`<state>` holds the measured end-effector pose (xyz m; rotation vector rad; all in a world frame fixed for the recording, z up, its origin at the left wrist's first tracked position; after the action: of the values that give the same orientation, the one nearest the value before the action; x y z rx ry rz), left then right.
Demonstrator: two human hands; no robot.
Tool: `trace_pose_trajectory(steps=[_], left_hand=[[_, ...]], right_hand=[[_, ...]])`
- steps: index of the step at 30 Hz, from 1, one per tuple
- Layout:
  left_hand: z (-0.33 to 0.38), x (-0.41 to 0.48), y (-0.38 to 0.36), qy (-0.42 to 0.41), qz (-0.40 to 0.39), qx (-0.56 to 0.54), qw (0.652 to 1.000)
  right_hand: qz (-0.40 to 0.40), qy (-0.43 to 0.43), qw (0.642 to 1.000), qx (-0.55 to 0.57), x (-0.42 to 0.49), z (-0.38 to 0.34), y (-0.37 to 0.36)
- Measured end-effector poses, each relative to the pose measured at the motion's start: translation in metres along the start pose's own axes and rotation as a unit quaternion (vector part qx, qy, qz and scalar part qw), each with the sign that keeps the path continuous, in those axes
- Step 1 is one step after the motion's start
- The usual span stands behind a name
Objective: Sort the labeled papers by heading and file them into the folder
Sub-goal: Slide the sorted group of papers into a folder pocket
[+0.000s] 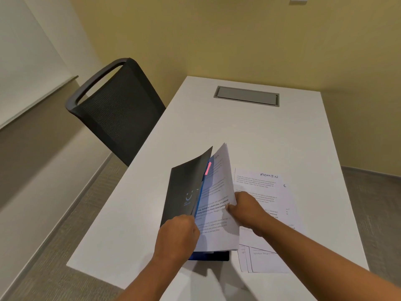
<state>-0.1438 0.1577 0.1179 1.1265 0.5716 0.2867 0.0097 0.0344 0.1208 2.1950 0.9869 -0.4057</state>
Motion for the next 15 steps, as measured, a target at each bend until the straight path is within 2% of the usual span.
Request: trace_pose_trajectory(steps=[2,8,15], left_hand=[[-0.001,-0.001,0.001,-0.002,-0.009,-0.005,1.000],[-0.005,0.001,0.008,-0.007,-0.001,-0.019,1.000],[-0.013,0.007,0.013,-0.004,-0.046,-0.007,0.999]], right_hand=[[-0.010,-0.010,1.000,0.018,0.004,-0.007,-0.008],[0.024,-0.077,0.996,0.044,0.012,-0.020,-0.042],[0.085,-0.057,0.993,-0.052,0.022,-0.027,-0.069]])
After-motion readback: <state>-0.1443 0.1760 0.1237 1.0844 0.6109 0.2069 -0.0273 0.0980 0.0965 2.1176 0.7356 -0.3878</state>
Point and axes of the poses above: each hand's wrist, its own x-axis towards the middle knuckle, its own y-axis out of the back of the hand, z = x × y, the point moved 1 cm from there along x, towards the middle knuckle
